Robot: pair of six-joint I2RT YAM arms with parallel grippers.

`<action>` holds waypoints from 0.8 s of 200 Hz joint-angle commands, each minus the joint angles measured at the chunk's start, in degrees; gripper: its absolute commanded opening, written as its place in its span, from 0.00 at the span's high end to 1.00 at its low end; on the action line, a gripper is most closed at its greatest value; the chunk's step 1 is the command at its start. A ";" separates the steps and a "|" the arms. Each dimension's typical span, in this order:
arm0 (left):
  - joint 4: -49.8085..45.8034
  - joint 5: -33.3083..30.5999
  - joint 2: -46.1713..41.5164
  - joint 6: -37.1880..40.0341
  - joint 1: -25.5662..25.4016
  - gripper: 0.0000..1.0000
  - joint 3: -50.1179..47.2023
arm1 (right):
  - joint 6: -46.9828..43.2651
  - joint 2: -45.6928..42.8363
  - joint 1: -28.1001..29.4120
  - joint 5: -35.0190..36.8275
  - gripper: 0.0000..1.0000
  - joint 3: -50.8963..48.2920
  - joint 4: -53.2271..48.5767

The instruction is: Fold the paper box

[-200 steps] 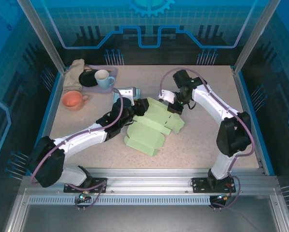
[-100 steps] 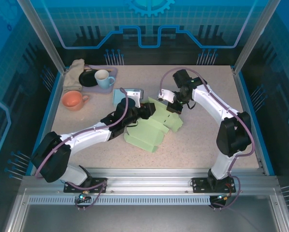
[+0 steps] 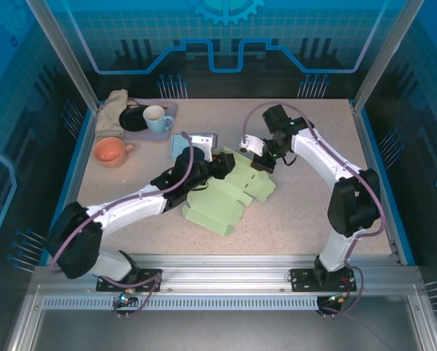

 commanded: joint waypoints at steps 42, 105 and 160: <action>-10.44 -5.50 -13.80 0.78 -0.09 0.54 -7.85 | 1.73 -0.45 -0.82 -0.46 1.00 0.54 0.30; -0.91 4.84 -1.09 5.61 -4.92 0.50 -8.11 | 1.93 1.68 -0.83 -0.45 1.00 1.83 -0.69; -2.22 -17.08 7.06 11.40 -4.99 0.40 -3.36 | 1.31 1.61 -0.84 -0.92 1.00 1.71 -0.67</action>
